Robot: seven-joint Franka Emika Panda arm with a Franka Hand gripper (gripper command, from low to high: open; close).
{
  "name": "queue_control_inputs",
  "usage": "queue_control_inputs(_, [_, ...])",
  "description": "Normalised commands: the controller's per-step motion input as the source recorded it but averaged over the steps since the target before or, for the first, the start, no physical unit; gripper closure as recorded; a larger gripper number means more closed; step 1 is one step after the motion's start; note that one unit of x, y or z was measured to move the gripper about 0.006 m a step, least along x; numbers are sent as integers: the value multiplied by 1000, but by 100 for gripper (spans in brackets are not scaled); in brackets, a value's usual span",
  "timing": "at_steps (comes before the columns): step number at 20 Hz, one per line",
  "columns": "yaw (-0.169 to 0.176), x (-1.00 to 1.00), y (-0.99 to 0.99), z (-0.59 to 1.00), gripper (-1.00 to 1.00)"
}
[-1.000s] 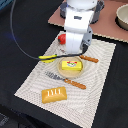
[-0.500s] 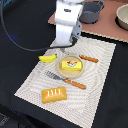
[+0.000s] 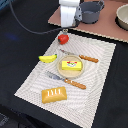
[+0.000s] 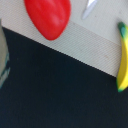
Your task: Interact with the objects in diverse but meaningful ways.
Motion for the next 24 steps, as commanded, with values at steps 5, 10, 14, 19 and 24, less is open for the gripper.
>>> queue_control_inputs(5, [94,-135,0,-278,-100])
queue_control_inputs(10, [85,-219,17,-307,-100])
queue_control_inputs(14, [76,-299,9,-338,-100])
queue_control_inputs(19, [61,-247,0,-355,-100])
queue_control_inputs(24, [63,-262,0,-397,-100])
